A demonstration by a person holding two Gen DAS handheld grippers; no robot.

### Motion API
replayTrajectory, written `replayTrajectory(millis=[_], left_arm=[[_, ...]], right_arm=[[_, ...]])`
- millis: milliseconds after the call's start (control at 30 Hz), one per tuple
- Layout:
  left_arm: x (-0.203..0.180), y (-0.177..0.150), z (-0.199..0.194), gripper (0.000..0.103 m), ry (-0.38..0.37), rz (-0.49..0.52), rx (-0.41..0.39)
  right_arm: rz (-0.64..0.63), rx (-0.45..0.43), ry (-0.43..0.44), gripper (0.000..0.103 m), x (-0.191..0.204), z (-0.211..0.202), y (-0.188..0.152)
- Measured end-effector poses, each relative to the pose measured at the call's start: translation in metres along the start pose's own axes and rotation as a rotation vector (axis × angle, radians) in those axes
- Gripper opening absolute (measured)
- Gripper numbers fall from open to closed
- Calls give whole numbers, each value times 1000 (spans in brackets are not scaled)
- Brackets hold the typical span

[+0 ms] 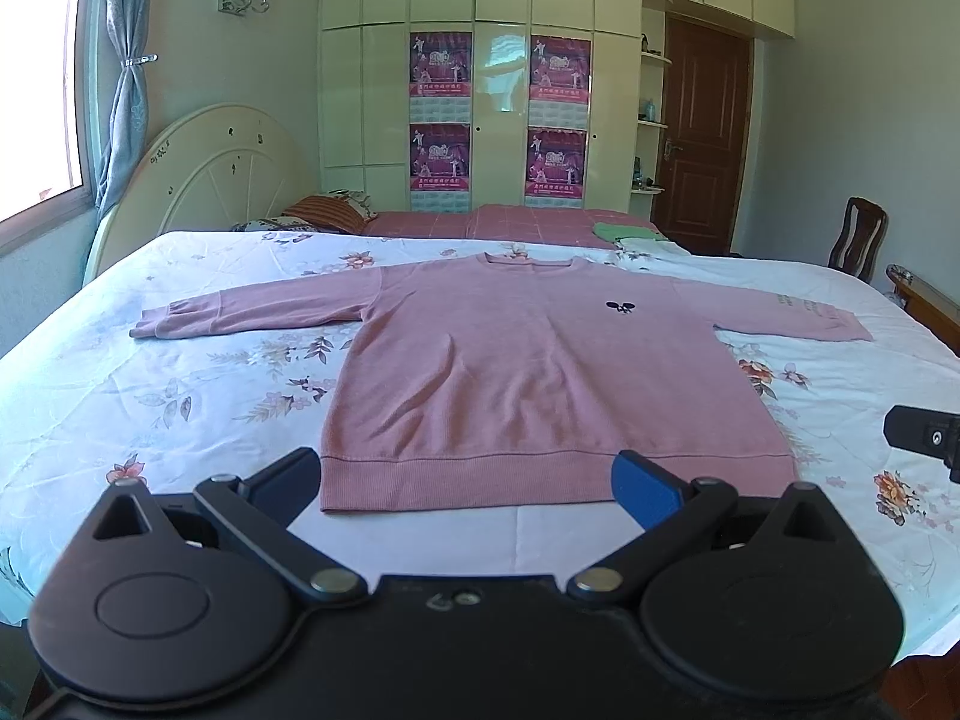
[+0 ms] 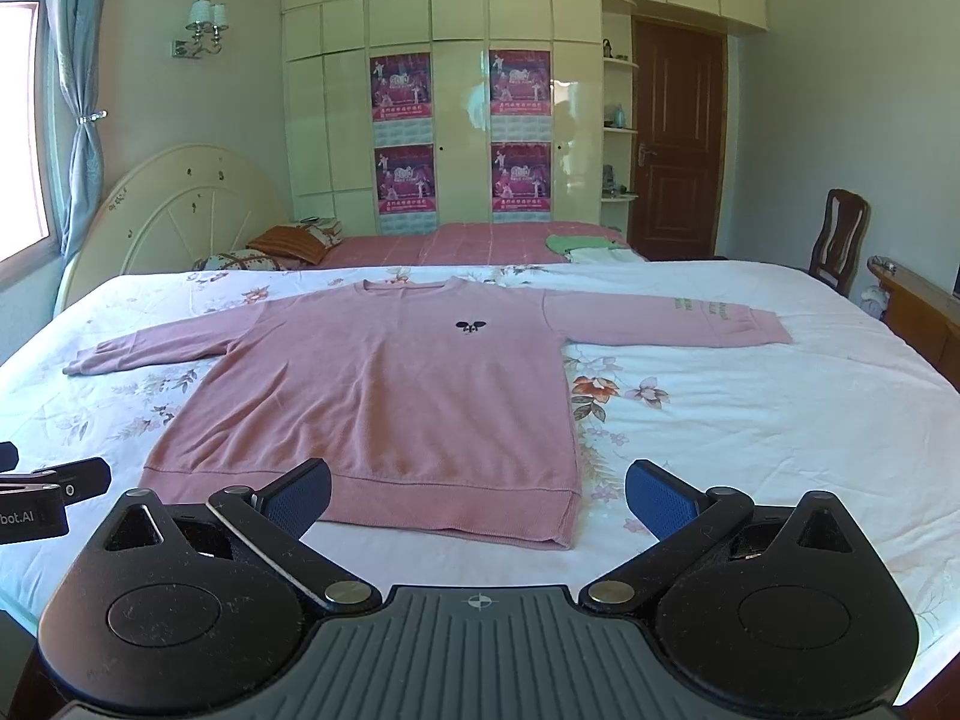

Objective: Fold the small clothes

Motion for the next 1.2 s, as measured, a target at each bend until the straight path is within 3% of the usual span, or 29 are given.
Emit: replayTrajectory(millis=[1200], left_arm=[[3,1,2,103,-3,2,-4]], right_arm=[[2,-8,-2,103,4,-2,4]])
Point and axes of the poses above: each gripper's, at about its wrist camera, not at the fingertips, and z roughly the way its jaws point, x to its left, y to its top, the point moved 7 cm from there along z, roughly the way its jaws point, and after that the axes turned 7 degrees about -x, right-handed, at the moved point
